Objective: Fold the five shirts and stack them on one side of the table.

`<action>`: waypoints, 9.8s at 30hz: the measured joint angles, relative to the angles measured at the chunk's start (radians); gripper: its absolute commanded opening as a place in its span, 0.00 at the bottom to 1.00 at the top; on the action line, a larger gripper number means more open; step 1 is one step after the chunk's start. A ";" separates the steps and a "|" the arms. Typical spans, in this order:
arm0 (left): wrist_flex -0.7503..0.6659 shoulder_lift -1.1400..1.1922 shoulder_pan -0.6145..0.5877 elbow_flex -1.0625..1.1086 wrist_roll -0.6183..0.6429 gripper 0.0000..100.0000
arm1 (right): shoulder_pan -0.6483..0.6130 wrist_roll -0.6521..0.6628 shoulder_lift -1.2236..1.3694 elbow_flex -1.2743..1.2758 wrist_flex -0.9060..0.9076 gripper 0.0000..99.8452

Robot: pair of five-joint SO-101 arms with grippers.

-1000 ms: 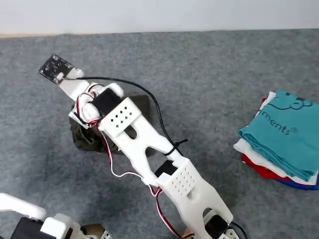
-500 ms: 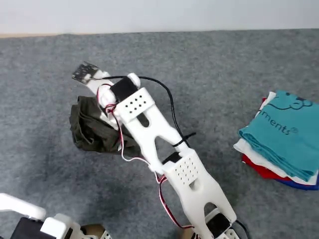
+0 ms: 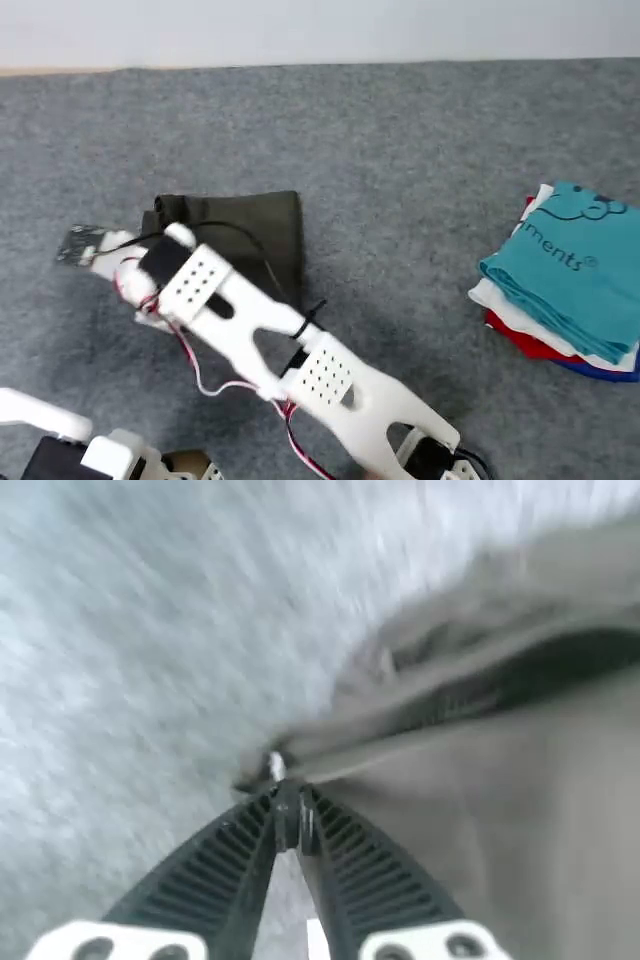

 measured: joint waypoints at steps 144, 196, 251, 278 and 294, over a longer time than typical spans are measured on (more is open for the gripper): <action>0.000 0.000 0.028 0.003 0.000 0.03 | 0.187 0.037 0.000 -0.241 0.046 0.01; -0.031 0.000 0.028 0.003 0.029 0.03 | 0.345 -0.181 -0.351 0.443 0.048 0.01; 0.044 0.000 0.238 -0.133 0.164 0.03 | 0.456 -0.451 -0.084 0.018 0.049 0.25; 0.044 0.000 0.259 -0.133 0.173 0.03 | 0.358 -0.818 -0.020 0.359 -0.106 0.06; 0.044 0.000 0.259 -0.133 0.173 0.03 | 0.454 -0.582 -0.138 0.482 0.046 0.01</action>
